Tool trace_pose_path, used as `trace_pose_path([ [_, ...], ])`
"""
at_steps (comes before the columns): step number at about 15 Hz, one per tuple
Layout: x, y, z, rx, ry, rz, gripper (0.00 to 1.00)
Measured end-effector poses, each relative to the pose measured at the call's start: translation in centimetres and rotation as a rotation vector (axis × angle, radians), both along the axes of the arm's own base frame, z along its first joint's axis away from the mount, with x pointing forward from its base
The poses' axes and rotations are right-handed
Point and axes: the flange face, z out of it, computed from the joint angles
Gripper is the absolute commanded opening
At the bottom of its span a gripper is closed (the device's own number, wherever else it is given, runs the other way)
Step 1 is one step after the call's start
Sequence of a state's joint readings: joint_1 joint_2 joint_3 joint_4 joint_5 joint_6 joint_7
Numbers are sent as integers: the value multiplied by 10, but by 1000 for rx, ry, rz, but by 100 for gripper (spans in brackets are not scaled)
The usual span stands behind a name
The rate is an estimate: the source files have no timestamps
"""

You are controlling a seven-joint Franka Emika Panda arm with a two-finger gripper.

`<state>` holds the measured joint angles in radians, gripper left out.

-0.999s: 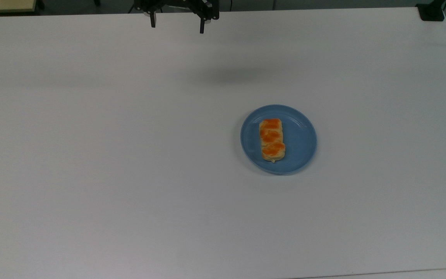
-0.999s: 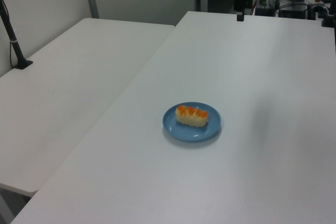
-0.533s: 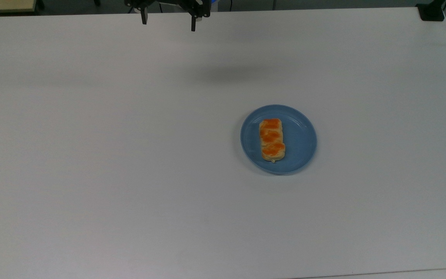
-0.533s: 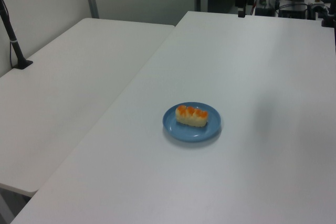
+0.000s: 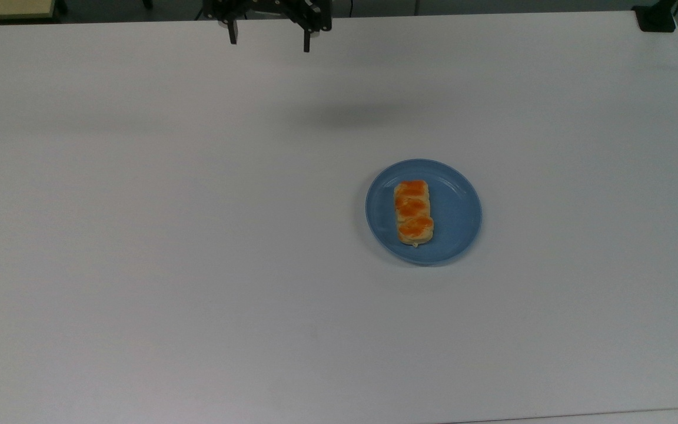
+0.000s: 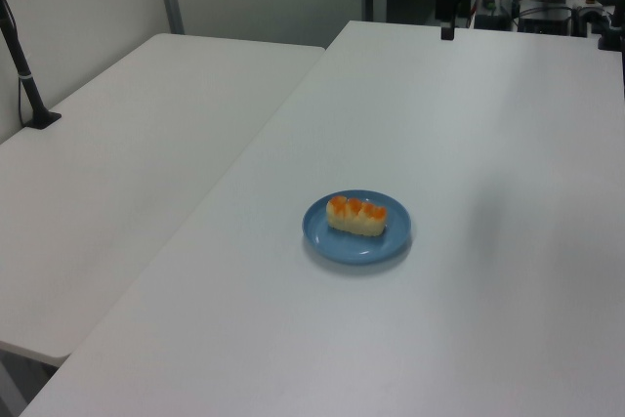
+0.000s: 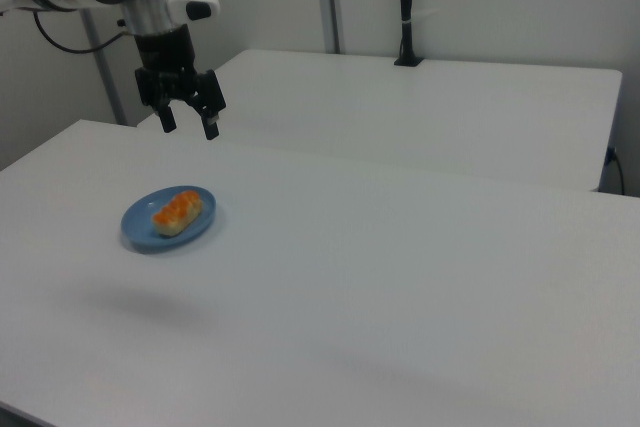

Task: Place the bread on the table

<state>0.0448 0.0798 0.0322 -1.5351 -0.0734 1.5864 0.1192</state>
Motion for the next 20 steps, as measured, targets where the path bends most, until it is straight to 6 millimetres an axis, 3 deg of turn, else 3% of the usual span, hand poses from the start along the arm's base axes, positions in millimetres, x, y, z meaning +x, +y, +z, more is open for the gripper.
trace_pose_path([
  [2, 9, 24, -14, 17, -4, 37, 100],
  [5, 28, 82, -48, 36, -40, 42, 100],
  [9, 46, 151, -112, 49, -57, -21, 100],
  [14, 71, 187, -209, 61, -57, -49, 100],
  [18, 80, 201, -252, 77, -80, -62, 100],
  [19, 80, 206, -260, 78, -79, -58, 96],
  [20, 80, 208, -263, 79, -80, -56, 81],
])
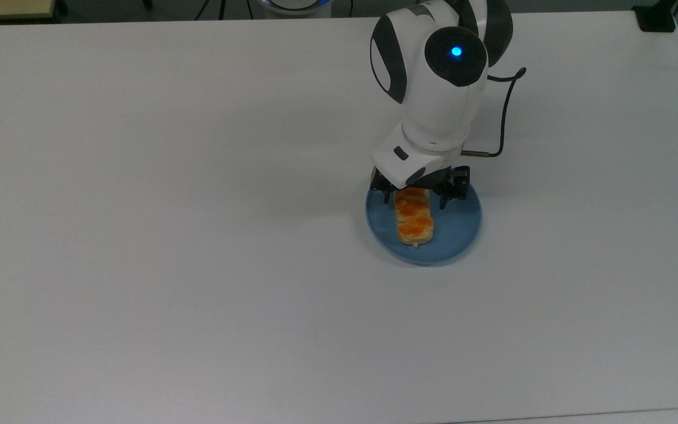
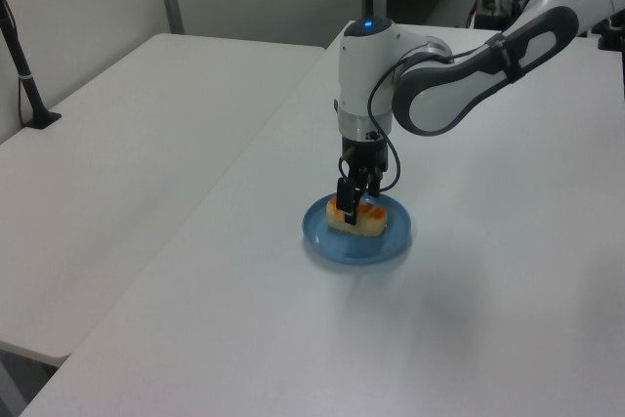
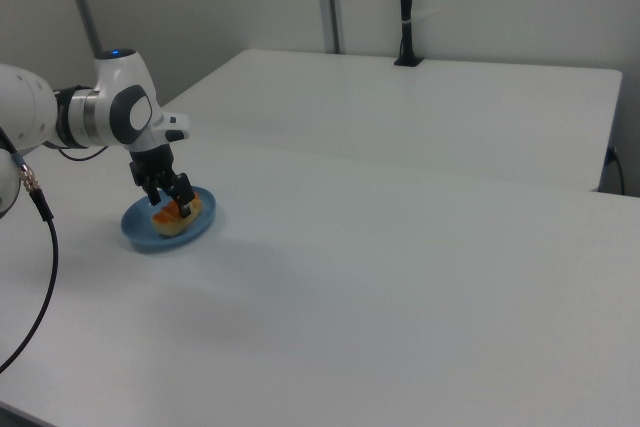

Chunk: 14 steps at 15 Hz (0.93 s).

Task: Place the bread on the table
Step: 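Lower the open gripper onto the glazed bread roll on the blue plate, then close the gripper around the bread roll and lift it, then carry the bread roll away from the plate across the table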

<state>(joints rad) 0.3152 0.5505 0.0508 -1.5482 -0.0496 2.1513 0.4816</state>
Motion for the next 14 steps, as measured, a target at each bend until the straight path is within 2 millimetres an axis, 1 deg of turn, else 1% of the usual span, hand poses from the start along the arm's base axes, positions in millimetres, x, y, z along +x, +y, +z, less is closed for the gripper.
trace_pose_path([
  [1, 0, 2, -3, 1, -3, 2, 69],
  [4, 2, 3, -10, -5, -12, 10, 44],
  [5, 2, 3, -11, -12, -12, 15, 34],
  [6, 2, 3, -12, -20, -15, 19, 28],
  [10, 4, 2, -8, -36, -29, 35, 27],
  [11, 6, 2, -3, -33, -39, 34, 27],
  [12, 7, 2, 6, -31, -49, 36, 27],
  [14, 7, -4, 30, -38, -51, 61, 28],
])
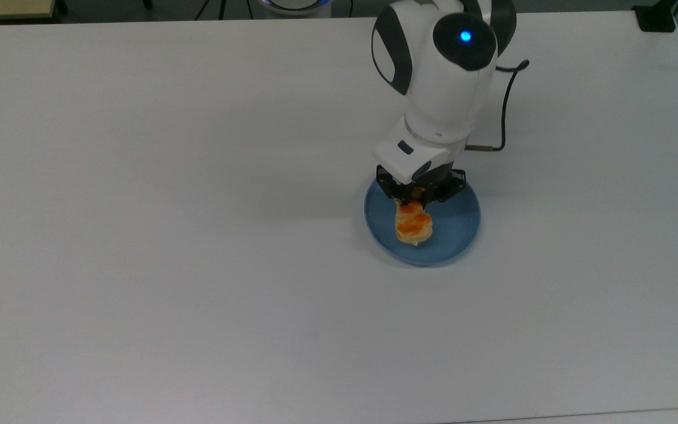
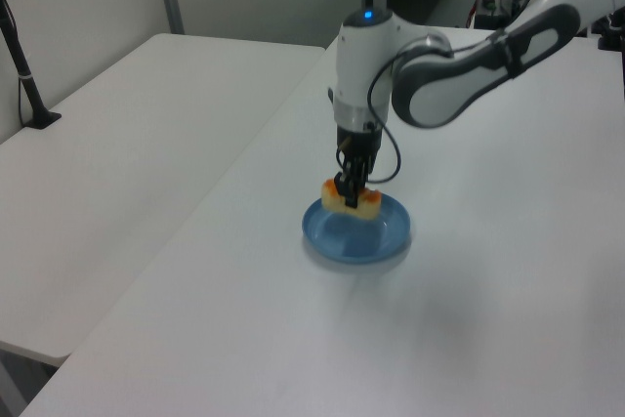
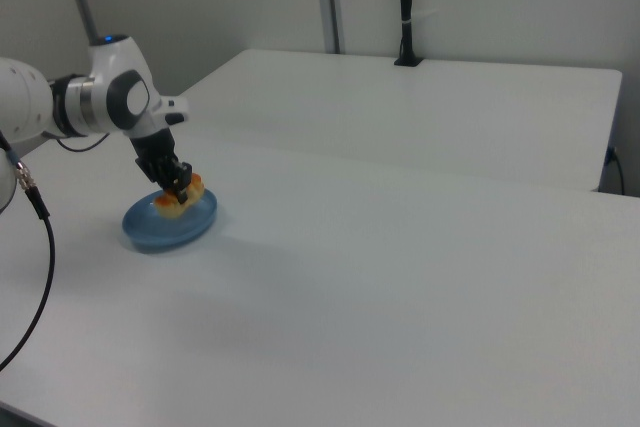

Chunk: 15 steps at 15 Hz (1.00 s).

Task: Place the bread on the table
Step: 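Carry the bread roll away from the plate across the table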

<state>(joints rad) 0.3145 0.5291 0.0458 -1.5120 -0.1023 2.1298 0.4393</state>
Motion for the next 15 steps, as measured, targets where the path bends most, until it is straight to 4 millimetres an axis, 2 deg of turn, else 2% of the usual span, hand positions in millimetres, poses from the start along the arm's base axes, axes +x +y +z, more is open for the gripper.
trace_pose_path([
  [2, 2, -19, 30, -18, 8, 37, 28],
  [3, 5, -36, 42, -26, 11, 52, 28],
  [5, 16, -88, 56, -40, 12, 78, 28],
  [8, 30, -185, 53, -59, 33, 88, 28],
  [9, 32, -221, 51, -66, 44, 95, 28],
  [10, 32, -265, 48, -74, 56, 99, 28],
  [11, 29, -309, 46, -82, 67, 98, 28],
  [15, 5, -438, 27, -87, 117, 100, 28],
])
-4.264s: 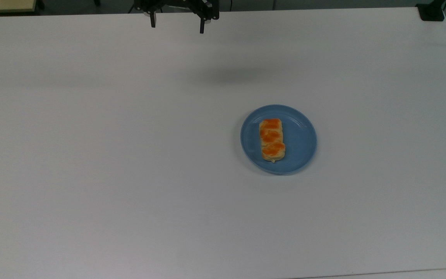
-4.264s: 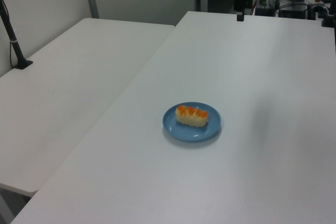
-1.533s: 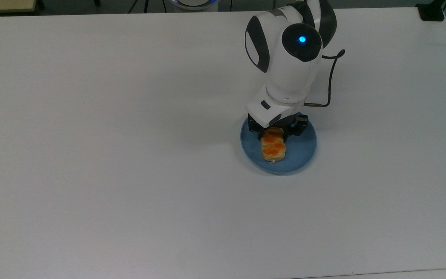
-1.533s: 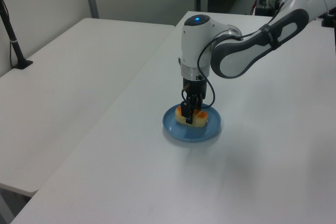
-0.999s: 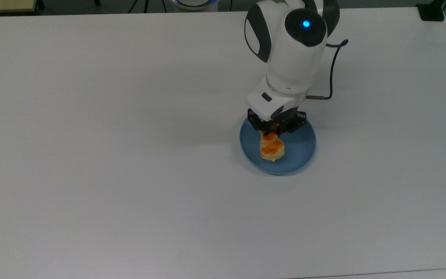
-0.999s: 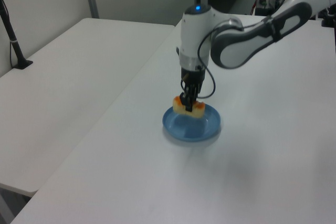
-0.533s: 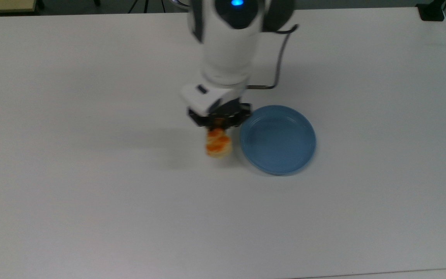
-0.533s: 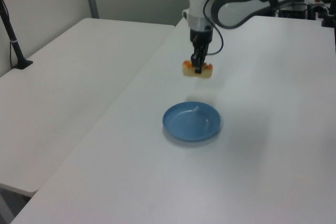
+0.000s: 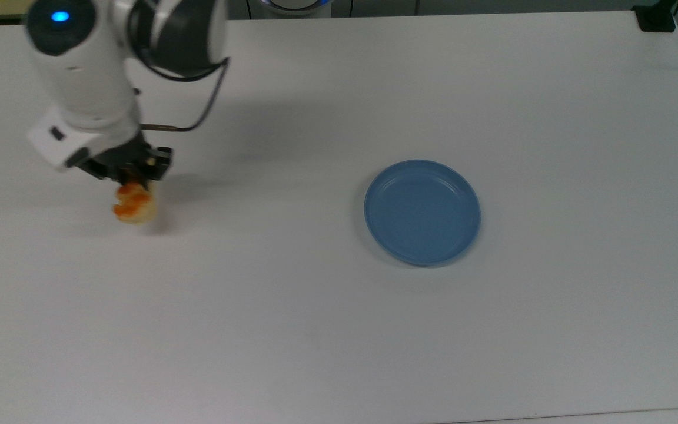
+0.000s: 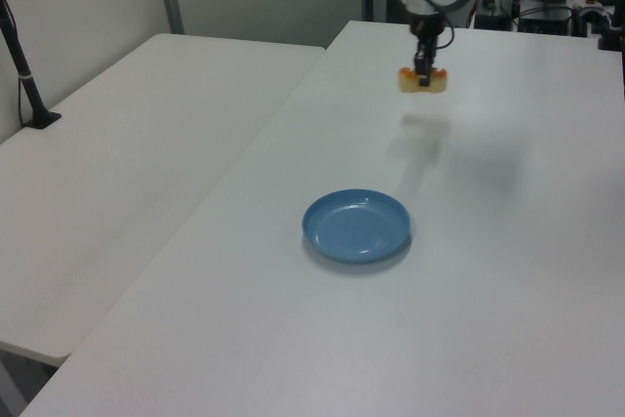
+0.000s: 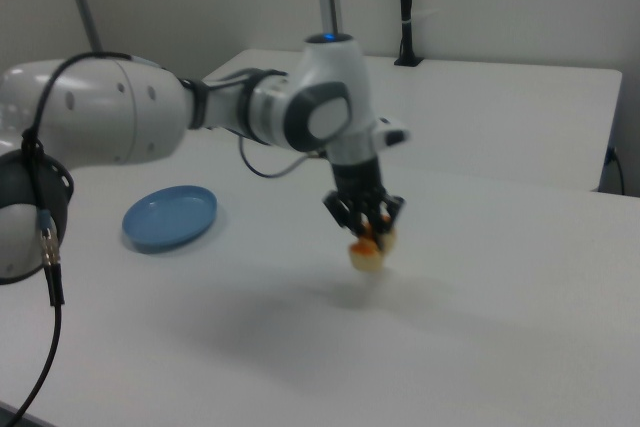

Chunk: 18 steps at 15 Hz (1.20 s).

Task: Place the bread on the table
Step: 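Carry the bread roll away from the plate across the table, then lower the bread roll onto the bare table surface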

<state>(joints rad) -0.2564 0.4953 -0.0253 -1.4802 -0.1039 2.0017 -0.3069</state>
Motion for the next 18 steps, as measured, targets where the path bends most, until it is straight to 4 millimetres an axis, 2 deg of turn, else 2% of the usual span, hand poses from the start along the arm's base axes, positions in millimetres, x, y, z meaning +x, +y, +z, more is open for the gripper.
trace_pose_path([
  [2, -12, -52, -11, -4, -4, 23, 28],
  [3, -16, -71, -15, -12, -22, 38, 29],
  [5, -19, -92, -25, -22, -41, 59, 32],
  [8, -11, -93, -46, -32, -69, 76, 36],
  [9, -7, -91, -54, -36, -82, 84, 41],
  [11, -2, -89, -67, -40, -100, 87, 76],
  [12, -1, -89, -73, -41, -108, 80, 100],
  [16, 0, -89, -78, -41, -114, 61, 100],
  [18, 3, -87, -70, -45, -130, 60, 100],
])
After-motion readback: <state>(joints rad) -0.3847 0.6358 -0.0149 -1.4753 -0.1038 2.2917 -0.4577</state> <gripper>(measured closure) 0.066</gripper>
